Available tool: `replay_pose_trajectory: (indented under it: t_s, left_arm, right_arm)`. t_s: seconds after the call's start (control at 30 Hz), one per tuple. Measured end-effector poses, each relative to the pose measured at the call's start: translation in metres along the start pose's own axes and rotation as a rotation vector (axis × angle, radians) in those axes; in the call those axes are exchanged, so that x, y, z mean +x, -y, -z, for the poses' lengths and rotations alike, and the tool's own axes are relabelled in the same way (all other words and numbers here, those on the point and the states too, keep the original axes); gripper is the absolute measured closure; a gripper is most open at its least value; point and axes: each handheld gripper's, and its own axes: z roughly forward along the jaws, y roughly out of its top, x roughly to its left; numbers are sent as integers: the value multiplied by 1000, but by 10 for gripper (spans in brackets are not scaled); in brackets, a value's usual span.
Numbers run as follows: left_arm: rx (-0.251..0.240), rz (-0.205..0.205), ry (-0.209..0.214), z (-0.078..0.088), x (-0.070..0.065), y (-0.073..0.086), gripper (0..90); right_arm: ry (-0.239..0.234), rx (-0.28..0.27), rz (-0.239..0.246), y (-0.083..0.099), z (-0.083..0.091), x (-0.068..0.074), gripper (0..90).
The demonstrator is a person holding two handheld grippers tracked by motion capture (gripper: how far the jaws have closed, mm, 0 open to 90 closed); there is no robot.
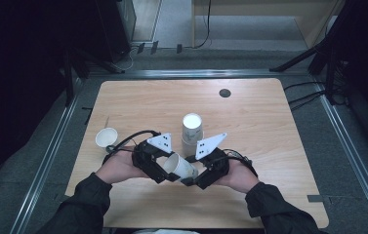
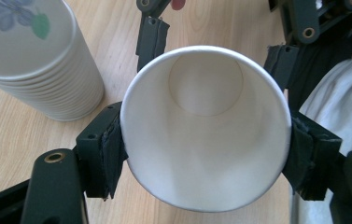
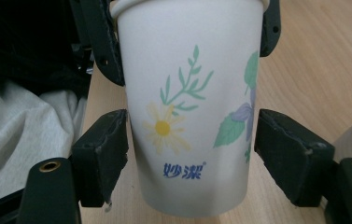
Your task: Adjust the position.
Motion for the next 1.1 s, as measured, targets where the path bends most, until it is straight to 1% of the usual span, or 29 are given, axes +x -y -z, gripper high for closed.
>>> replay_pose_trajectory:
  t_s: [0.1,0.17,0.27,0.33,0.43,0.53,0.6,0.63,0.67,0.73,0.87,0.9,0.97,1.0,1.1]
  left_arm:
    - [38,-16,-4,-6,-1,-1,257]
    - [48,-20,-4,-8,-2,-1,255]
    - [54,-26,-5,-10,-2,-1,253]
    - [53,-15,-1,-12,-2,-2,253]
    - [59,-22,-2,-14,-2,-1,252]
    - [49,-26,4,-14,-2,0,237]
    - [37,-26,4,-13,-1,1,212]
    - [35,-26,-3,-13,-1,1,185]
    - [24,-14,-9,-13,-1,1,160]
    - [12,-5,-10,-11,0,1,132]
    - [-39,16,-11,-5,3,2,129]
    - [-50,15,-15,-3,4,3,129]
    - [-74,31,-15,0,5,4,129]
    - [-85,32,-19,1,6,5,129]
    - [-123,49,-13,4,7,7,127]
  right_arm:
    - [-1,18,7,1,-6,1,267]
    - [0,33,7,2,-9,1,271]
    - [-7,58,13,3,-15,1,287]
    - [-6,70,7,4,-18,1,305]
    - [1,82,10,5,-18,1,336]
    - [2,86,17,5,-18,1,339]
    - [2,83,22,4,-18,1,337]
    - [1,80,22,4,-17,1,337]
    - [3,75,20,4,-16,1,337]
    - [9,69,16,4,-13,0,337]
    - [19,33,10,3,-6,-2,336]
    - [21,22,10,3,-4,-3,336]
    - [24,0,16,4,0,-3,335]
    - [27,-6,18,4,1,-3,335]
    - [28,-27,17,3,5,-4,335]
